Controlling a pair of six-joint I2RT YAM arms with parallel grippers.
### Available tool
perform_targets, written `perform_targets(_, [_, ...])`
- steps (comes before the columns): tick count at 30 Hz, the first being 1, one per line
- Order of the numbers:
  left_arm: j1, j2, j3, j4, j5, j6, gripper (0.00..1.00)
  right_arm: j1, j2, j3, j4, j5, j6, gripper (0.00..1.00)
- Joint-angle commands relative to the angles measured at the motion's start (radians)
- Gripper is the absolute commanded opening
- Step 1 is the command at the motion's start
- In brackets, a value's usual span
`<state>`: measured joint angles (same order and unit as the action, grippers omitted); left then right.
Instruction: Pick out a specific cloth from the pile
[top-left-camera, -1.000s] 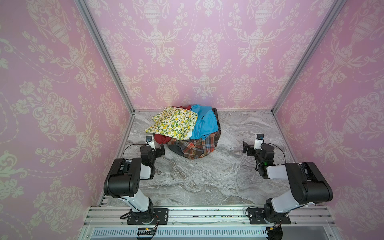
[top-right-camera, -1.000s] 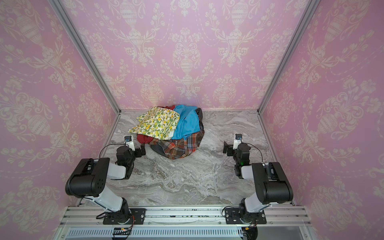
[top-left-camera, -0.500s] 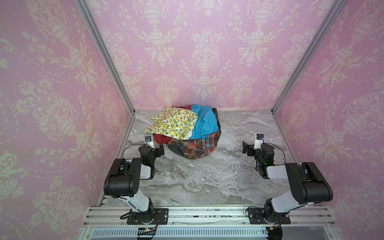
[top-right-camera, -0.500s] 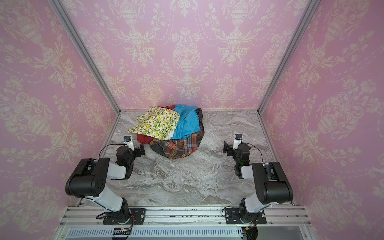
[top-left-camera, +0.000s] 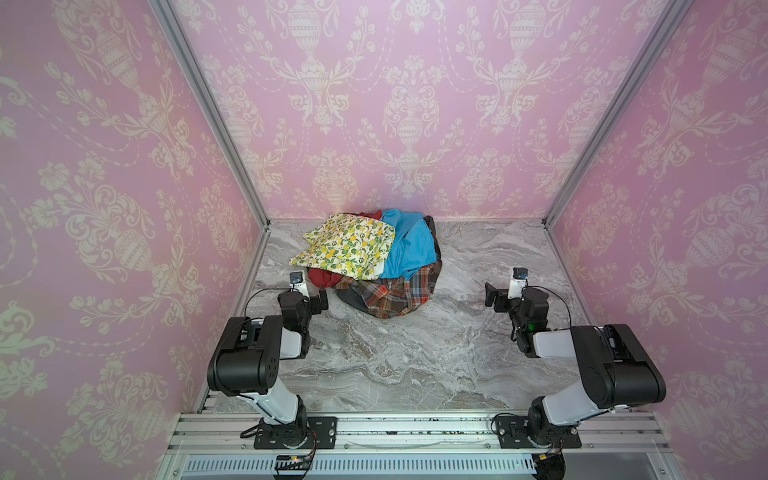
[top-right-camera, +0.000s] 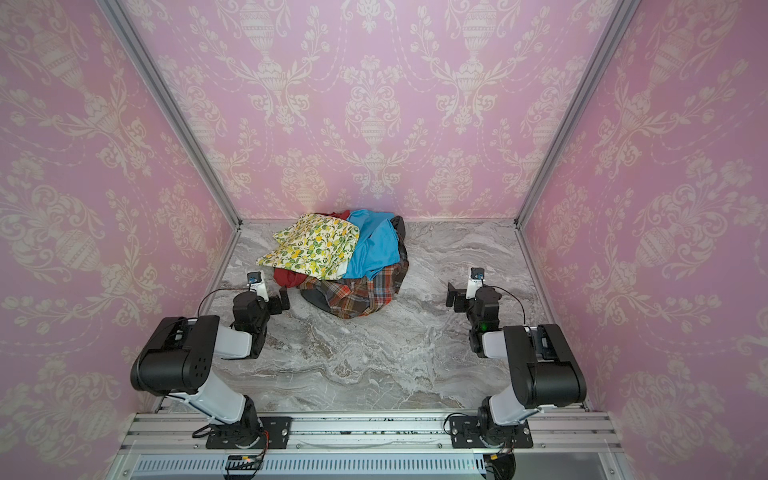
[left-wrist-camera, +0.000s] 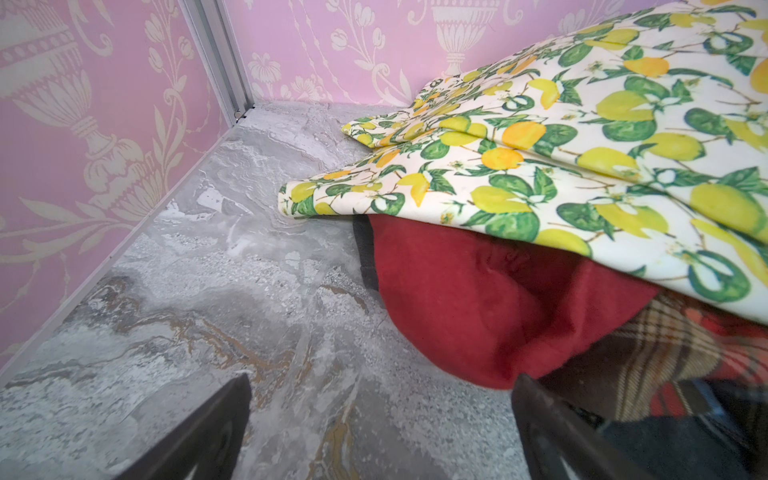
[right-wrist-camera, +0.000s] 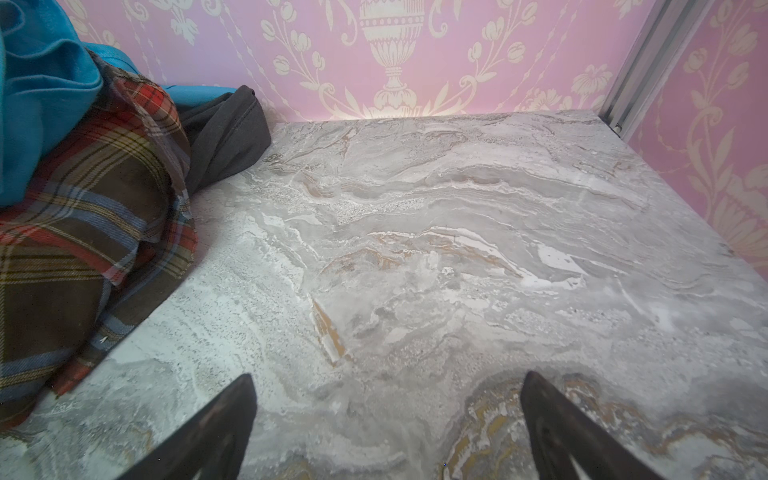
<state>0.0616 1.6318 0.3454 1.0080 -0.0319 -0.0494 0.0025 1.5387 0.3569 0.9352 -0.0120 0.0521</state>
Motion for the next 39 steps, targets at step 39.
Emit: perform_targets(39, [-0.083, -0.369, 0.751, -1.404, 0.123, -0.326, 0.99, 0.178, -0.296, 0.468, -0.914, 0.11, 0.313, 1.0])
